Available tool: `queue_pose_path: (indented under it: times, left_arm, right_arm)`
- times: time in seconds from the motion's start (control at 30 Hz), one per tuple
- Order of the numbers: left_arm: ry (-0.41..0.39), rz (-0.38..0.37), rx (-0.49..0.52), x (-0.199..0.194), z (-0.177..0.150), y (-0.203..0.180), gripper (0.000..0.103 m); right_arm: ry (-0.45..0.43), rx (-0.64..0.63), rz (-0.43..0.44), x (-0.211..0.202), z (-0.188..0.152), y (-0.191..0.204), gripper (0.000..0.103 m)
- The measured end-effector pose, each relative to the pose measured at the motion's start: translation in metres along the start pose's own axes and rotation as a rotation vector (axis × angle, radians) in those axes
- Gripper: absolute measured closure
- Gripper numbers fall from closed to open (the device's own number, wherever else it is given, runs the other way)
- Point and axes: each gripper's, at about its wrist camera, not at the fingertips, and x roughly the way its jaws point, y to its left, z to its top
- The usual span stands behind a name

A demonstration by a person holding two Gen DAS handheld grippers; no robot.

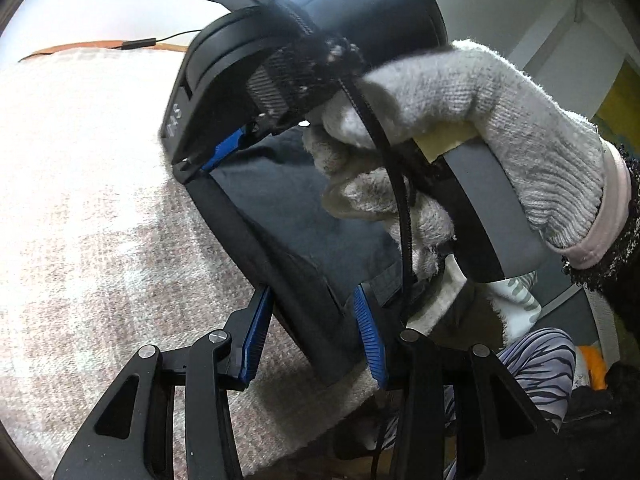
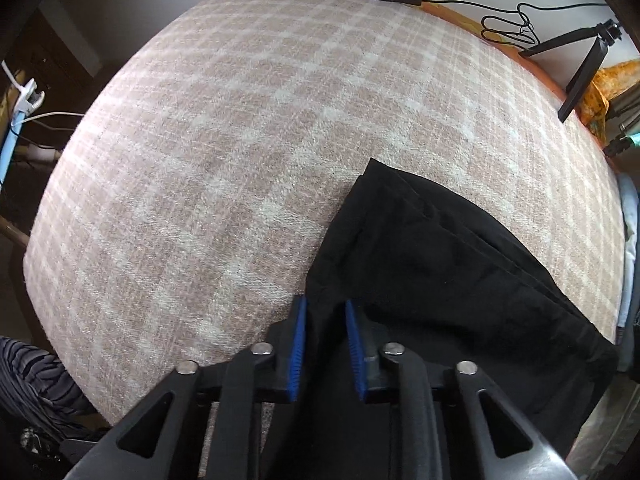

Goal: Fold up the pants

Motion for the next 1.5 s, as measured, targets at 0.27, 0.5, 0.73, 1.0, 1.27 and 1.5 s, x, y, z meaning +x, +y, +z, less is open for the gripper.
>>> queue_pose_path:
  times: [0.27, 0.5, 0.73, 1.0, 1.27, 1.5]
  left_arm:
    - [0.016, 0.055, -0.051, 0.005, -0.006, 0.009, 0.06]
    - [0.007, 0.02, -0.111, 0.01, -0.003, 0.013, 0.063]
    - [-0.044, -0.013, -0.132, 0.012, -0.003, 0.011, 0.089]
    - [-0.089, -0.032, -0.014, 0.002, 0.014, -0.014, 0.092]
    - [-0.115, -0.085, 0.078, 0.004, 0.034, -0.047, 0.093]
    - [-0.094, -0.145, 0.131, 0.027, 0.047, -0.072, 0.093]
  right_arm:
    - [-0.082, 0.066, 0.091, -0.009, -0.015, -0.018, 0.101]
    - [-0.167, 0.14, 0.187, -0.027, -0.038, -0.044, 0.102]
    - [-0.247, 0.198, 0.266, -0.042, -0.049, -0.059, 0.102]
    - [-0.351, 0.246, 0.351, -0.074, -0.062, -0.085, 0.103]
    - [-0.463, 0.34, 0.39, -0.104, -0.081, -0.126, 0.103]
    - [-0.532, 0.417, 0.396, -0.121, -0.109, -0.171, 0.103]
